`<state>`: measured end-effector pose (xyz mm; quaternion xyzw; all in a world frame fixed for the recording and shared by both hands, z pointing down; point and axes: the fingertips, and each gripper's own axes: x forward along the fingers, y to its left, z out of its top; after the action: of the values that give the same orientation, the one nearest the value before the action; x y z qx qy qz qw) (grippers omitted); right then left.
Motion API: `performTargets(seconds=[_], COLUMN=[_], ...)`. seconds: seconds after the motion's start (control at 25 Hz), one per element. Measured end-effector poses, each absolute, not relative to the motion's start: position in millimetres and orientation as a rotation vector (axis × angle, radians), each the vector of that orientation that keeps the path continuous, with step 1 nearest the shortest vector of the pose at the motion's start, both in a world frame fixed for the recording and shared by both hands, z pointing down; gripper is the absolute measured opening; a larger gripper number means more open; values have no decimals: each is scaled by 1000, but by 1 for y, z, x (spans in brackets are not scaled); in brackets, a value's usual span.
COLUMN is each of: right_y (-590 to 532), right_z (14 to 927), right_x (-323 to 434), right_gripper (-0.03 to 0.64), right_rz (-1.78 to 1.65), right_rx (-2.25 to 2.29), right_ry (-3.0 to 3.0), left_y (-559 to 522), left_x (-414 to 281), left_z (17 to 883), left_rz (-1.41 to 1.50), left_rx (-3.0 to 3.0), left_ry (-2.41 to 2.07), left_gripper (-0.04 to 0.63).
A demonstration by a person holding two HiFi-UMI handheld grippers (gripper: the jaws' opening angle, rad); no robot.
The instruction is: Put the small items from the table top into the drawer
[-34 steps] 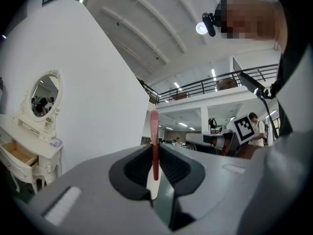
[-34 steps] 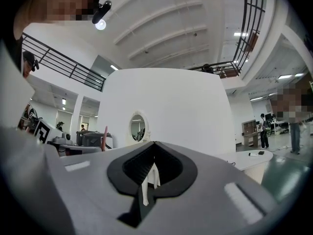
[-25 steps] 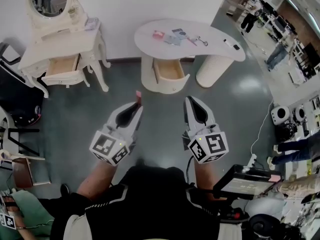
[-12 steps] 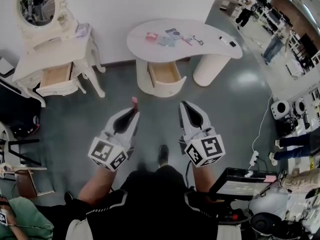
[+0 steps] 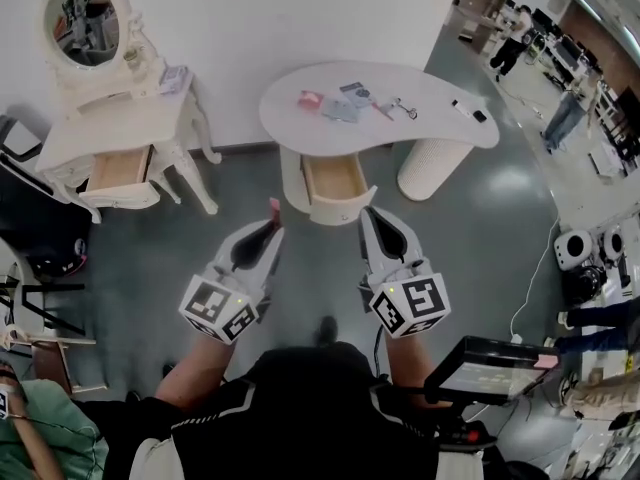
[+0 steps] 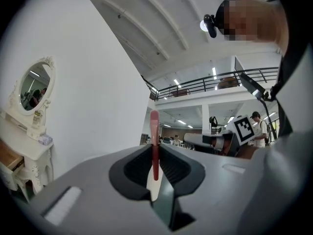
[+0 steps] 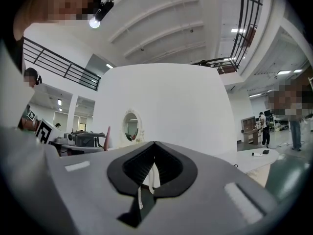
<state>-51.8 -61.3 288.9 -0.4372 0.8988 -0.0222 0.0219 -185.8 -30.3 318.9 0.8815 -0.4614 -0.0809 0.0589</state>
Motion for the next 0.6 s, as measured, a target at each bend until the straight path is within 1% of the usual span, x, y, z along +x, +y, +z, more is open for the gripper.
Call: performTargets(seconds=[0.6], right_y=[-160], right_z=[297], right_x=[10], right_gripper=[2], right_rz=[-93], right_rx=[-1334], right_ry=[2804], left_y=[-127], left_x=[-125], left_z=[323], left_rz=[-213], left_rx=[2644], left_ry=[-1434], left_gripper=[44])
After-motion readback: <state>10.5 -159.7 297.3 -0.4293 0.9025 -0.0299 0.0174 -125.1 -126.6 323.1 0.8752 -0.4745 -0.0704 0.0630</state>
